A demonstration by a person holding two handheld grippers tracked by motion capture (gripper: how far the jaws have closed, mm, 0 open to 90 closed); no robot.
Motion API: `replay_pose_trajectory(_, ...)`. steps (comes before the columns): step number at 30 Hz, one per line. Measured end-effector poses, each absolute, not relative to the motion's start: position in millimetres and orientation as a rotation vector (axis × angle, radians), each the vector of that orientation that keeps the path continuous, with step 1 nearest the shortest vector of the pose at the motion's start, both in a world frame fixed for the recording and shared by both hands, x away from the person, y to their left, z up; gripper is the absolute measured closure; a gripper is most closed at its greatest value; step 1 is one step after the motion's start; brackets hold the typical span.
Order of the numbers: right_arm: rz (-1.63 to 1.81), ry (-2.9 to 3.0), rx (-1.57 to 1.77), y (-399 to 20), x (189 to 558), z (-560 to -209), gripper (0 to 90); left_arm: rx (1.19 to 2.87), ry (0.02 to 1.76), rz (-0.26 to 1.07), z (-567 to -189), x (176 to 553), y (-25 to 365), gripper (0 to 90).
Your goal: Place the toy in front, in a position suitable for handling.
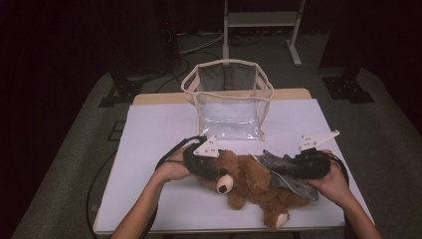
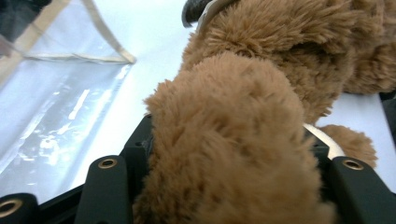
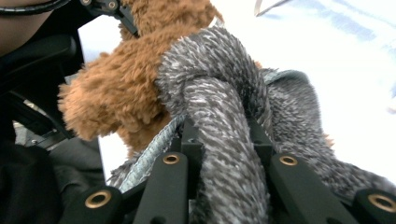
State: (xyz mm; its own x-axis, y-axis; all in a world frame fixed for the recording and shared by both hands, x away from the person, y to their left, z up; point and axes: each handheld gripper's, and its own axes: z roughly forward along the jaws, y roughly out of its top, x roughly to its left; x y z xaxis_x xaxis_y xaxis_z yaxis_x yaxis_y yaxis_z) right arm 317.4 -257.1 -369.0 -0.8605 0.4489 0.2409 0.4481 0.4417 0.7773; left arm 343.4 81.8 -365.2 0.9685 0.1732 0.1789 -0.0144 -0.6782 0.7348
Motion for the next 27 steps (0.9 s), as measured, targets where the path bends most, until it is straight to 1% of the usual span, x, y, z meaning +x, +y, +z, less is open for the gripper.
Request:
replay_pose_trajectory(4, 1.453, 2.691, 0.828, -249.1, 335.2, -364.1, 74.9, 2.307, 0.103, 0.335, -361.0, 350.3, 90.7, 41.4)
replay_pose_trajectory(8, 1.494, 2.697, 0.818, -237.4, 354.0, -359.4, 75.0, 2.29, 0.136, 0.37, -358.3, 357.4, 104.5, 41.2)
replay_pose_trajectory(12, 1.527, 2.673, 0.836, -222.9, 374.5, -354.2, 74.9, 2.276, 0.14, 0.361, -358.1, 358.5, 113.9, 39.7)
replay_pose_trajectory(14, 1.506, 2.697, 0.829, -213.3, 380.3, -357.2, 74.8, 2.26, 0.16, 0.33, -361.9, 356.7, 116.2, 37.4)
replay_pose_trajectory(16, 1.437, 2.757, 0.793, -202.4, 378.4, -364.1, 74.9, 2.28, 0.168, 0.29, -365.7, 354.1, 119.1, 29.1)
replay_pose_trajectory(18, 1.441, 2.79, 0.768, -195.9, 371.5, -370.9, 75.0, 2.297, 0.177, 0.248, -367.8, 351.3, 122.3, 20.4)
replay_pose_trajectory(20, 1.447, 2.789, 0.743, -193.8, 361.2, -373.3, 75.2, 2.28, 0.179, 0.235, -366.2, 347.5, 126.0, 16.2)
replay_pose_trajectory(21, 1.449, 2.781, 0.73, -193.4, 355.3, -374.0, 75.2, 2.269, 0.183, 0.216, -364.7, 346.1, 127.8, 14.8)
replay_pose_trajectory(24, 1.442, 2.768, 0.688, -194.7, 338.2, -375.0, 75.3, 2.242, 0.185, 0.206, -360.9, 341.6, 131.0, 15.0)
replay_pose_trajectory(27, 1.43, 2.758, 0.67, -197.9, 326.1, -375.0, 75.2, 2.212, 0.183, 0.182, -360.4, 339.7, 133.0, 19.1)
